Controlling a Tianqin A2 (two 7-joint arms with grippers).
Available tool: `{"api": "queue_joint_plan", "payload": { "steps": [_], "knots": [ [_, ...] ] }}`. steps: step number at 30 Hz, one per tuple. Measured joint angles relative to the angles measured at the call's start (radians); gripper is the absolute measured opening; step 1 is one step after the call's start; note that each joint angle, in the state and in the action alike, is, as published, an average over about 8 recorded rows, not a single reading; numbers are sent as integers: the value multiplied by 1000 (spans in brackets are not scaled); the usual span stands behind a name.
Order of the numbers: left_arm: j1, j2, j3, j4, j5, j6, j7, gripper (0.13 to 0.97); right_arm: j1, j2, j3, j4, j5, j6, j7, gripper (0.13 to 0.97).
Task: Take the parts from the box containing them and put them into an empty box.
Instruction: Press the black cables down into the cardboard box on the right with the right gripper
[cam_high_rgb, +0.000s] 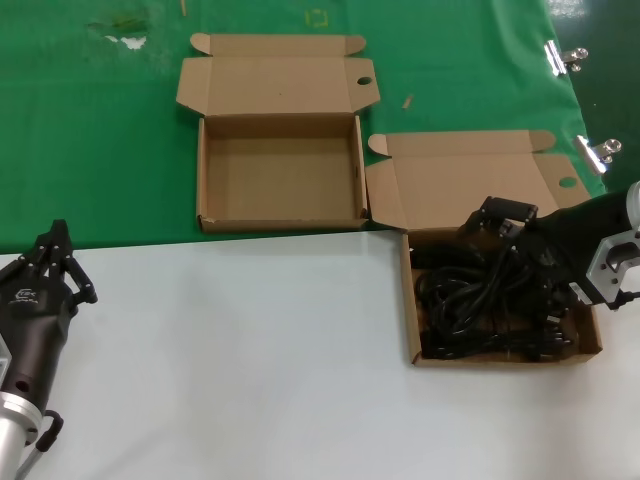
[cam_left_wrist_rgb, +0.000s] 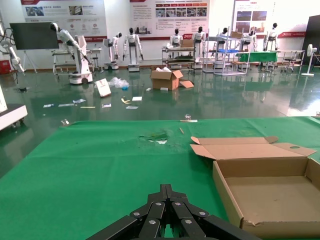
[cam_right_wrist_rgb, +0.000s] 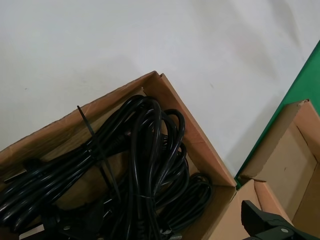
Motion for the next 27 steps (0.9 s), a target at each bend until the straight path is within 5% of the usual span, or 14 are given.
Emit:
{"api": "queue_joint_plan", "payload": {
  "steps": [15, 27],
  "knots": [
    [0, 0, 0, 0, 0, 0, 0, 140, -2, -17, -1, 5, -7, 15, -4, 867],
    [0, 0, 0, 0, 0, 0, 0, 140, -23, -6, -3, 39, -10, 16, 14, 642]
  ]
}}
